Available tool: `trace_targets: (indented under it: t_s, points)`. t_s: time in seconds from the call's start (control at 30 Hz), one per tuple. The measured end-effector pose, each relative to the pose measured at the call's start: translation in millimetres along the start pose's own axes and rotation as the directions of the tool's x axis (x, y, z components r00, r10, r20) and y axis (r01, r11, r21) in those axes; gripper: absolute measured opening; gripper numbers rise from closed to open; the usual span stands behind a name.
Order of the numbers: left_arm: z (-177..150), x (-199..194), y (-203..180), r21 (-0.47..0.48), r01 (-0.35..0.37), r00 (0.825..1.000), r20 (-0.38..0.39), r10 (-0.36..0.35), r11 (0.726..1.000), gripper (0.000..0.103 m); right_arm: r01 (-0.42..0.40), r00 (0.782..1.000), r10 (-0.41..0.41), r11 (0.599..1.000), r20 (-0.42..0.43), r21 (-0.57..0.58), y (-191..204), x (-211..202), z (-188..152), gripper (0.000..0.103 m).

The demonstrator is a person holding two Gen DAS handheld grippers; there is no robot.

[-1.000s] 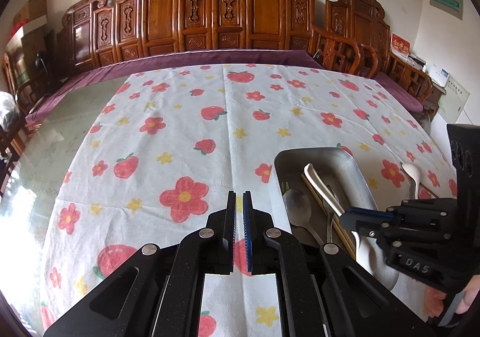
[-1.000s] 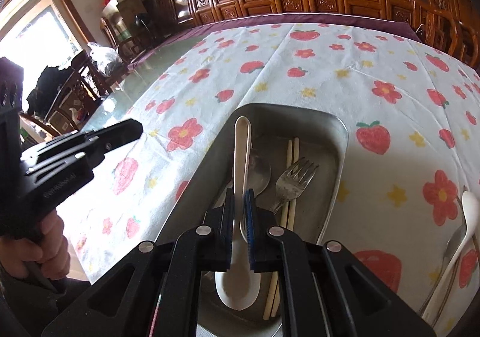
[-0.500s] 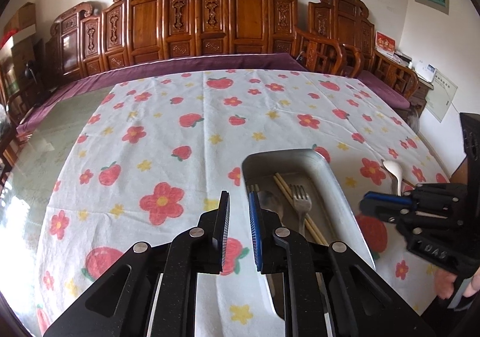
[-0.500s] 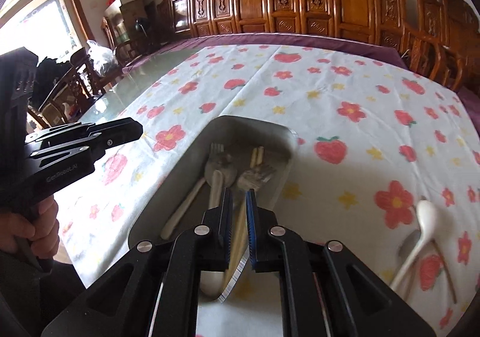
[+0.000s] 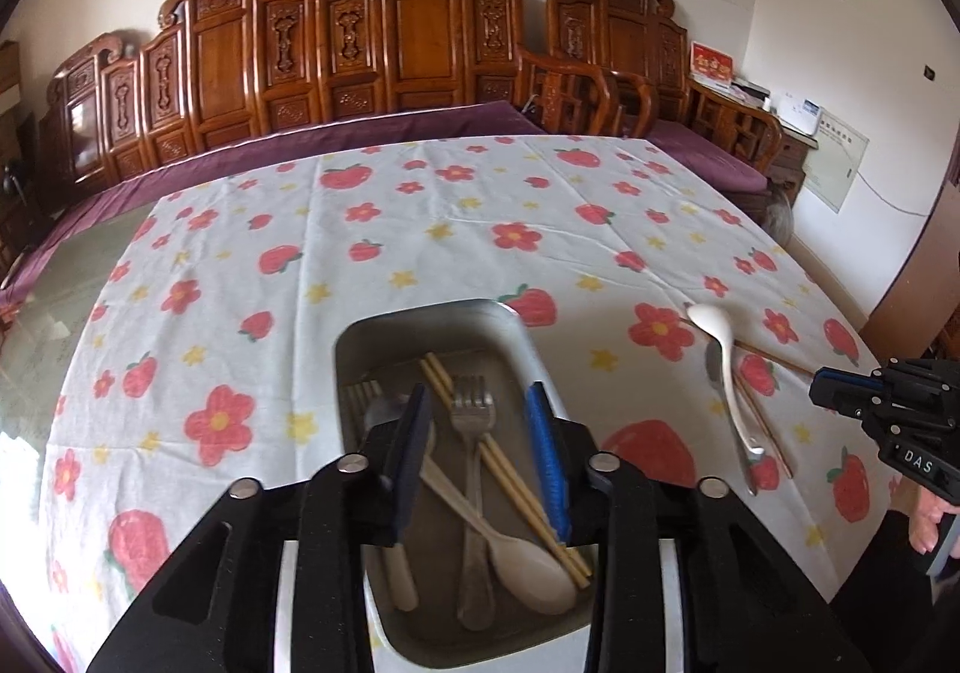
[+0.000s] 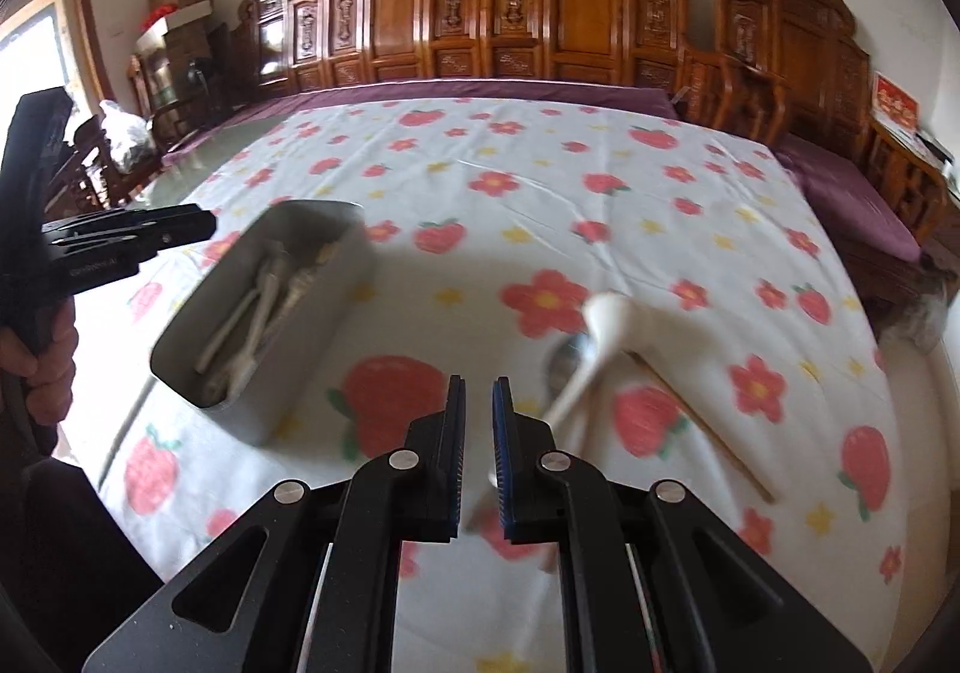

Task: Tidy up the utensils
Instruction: 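Reach the left gripper to the pile and grasp the white ceramic soup spoon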

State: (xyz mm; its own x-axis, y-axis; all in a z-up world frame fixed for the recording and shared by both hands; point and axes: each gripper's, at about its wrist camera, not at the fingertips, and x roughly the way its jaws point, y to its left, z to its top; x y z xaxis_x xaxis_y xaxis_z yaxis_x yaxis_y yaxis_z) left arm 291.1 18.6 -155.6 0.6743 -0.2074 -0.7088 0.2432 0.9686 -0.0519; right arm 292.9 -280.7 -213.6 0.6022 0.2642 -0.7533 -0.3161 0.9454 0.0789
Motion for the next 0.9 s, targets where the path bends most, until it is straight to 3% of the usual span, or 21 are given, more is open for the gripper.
trace_targets:
  t_s: [0.3, 0.37, 0.7, 0.9]
  points:
    - [-2.5, 9.1, -57.0, 0.076, 0.041, 0.999, -0.016, -0.040, 0.996, 0.039, 0.075, 0.997, -0.077, 0.995, 0.015, 0.071, -58.3, -13.6, -23.7, 0.016]
    - [-3.7, 10.4, -69.9, 0.091, 0.052, 0.999, -0.021, -0.050, 0.994, 0.039, 0.077, 0.997, -0.078, 0.995, 0.010, 0.069, -61.7, -13.3, -26.2, 0.022]
    - [-10.3, 38.4, -137.6, 0.166, 0.084, 0.993, -0.091, -0.070, 0.982, 0.039, 0.099, 0.995, -0.098, 0.993, -0.025, 0.071, -88.2, -4.5, -38.0, 0.022]
    - [-4.2, 71.6, -165.2, 0.133, 0.154, 0.980, -0.144, -0.134, 0.979, 0.037, 0.116, 0.993, -0.114, 0.989, -0.028, 0.091, -108.5, -4.1, -40.7, 0.022]
